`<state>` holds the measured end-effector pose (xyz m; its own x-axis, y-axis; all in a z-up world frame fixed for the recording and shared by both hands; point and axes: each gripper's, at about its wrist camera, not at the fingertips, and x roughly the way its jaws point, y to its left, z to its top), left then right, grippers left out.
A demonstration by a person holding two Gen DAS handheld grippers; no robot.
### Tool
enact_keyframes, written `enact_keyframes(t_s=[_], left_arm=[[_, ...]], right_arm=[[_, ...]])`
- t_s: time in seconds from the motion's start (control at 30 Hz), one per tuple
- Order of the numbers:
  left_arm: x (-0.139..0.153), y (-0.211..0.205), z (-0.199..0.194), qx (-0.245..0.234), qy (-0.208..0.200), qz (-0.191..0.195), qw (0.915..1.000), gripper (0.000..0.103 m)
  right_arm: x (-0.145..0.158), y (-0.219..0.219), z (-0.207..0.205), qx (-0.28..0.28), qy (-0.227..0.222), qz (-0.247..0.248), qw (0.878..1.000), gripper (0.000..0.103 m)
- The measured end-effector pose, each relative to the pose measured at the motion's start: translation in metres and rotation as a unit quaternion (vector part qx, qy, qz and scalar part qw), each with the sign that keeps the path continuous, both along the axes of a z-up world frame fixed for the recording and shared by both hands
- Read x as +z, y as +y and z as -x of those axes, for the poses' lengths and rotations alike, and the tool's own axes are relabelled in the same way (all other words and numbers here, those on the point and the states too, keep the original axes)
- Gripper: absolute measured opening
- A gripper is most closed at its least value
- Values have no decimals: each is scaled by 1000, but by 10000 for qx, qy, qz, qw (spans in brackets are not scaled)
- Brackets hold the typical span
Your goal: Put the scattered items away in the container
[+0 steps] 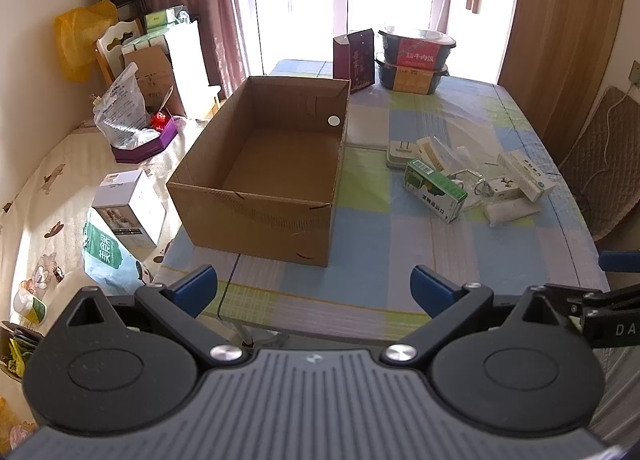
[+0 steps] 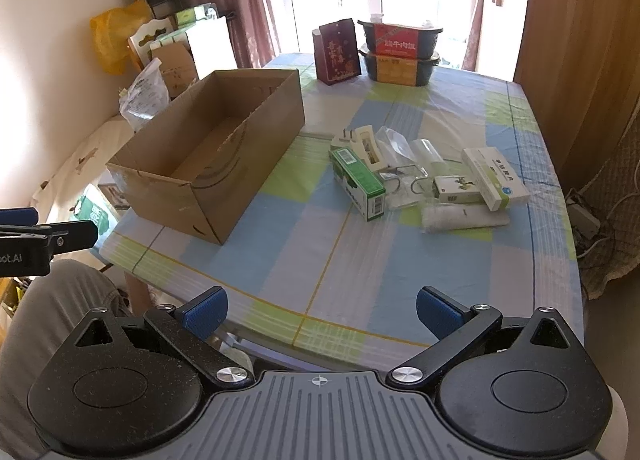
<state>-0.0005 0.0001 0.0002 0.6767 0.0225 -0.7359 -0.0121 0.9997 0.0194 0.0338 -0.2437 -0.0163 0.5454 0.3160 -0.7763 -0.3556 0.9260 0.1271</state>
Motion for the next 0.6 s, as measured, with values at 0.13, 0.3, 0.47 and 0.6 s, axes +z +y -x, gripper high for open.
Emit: enact_keyframes(t_s=[0.13, 0.3, 0.47, 0.6], left_arm=[[1, 0, 2, -5, -1, 5, 10000, 102], [-3, 5, 2, -41, -16, 27, 10000, 102], [-3, 4, 3, -54, -22, 31, 10000, 102], [-3, 4, 2, -69, -15, 40, 10000, 102]], right_arm=[[-1, -1, 1, -6, -27, 3, 10000, 103], [3, -1, 2, -38, -12, -15, 10000, 103], [5, 0, 2, -29, -19, -4, 10000, 103], [7, -2, -1, -33, -22, -2, 10000, 103]])
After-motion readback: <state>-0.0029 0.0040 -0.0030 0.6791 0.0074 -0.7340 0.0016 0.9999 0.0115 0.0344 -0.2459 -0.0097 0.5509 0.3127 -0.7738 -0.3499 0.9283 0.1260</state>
